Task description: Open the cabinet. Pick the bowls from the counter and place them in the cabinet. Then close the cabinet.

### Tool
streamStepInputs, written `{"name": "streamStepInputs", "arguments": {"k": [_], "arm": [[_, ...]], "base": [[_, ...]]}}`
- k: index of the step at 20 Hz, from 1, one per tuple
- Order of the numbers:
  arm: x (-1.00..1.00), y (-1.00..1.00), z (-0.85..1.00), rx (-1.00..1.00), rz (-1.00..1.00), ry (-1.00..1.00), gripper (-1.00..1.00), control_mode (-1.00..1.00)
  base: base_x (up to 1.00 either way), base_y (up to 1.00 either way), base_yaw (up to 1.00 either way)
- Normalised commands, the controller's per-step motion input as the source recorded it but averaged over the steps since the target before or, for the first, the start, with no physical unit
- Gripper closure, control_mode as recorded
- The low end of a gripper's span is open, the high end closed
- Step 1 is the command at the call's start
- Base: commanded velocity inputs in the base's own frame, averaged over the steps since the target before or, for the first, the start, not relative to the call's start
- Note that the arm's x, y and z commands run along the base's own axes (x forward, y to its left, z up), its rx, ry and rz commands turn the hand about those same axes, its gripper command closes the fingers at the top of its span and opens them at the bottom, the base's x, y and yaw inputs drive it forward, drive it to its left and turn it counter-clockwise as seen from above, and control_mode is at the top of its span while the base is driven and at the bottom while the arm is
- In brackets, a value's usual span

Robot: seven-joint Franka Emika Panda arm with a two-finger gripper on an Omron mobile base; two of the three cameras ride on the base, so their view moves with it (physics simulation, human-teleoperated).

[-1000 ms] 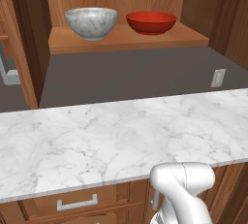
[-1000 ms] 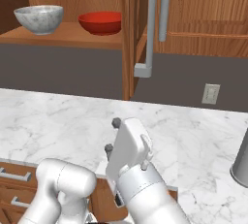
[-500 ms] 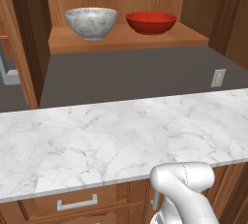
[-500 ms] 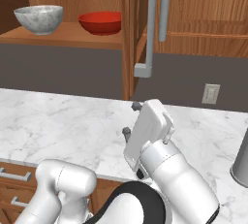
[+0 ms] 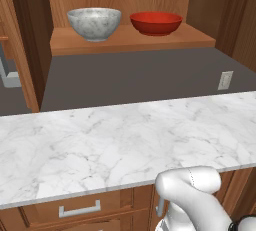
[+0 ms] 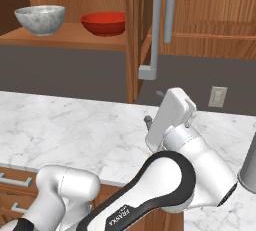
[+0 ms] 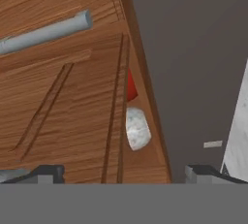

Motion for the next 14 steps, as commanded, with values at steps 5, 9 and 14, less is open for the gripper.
{"name": "streamStepInputs", "arguments": {"k": [5, 9, 14], "arm": [[0.48, -0.28, 0.00, 0.00, 0.02, 0.00, -1.00, -1.00], [0.27, -0.12, 0.03, 0.00, 0.11, 0.00, -1.00, -1.00], [0.32, 0.00, 0.20, 0.00, 0.17, 0.00, -1.00, -1.00]], "base": [[0.00, 0.00, 0.00], [0.00, 0.00, 0.00], [0.00, 0.00, 0.00]]}}
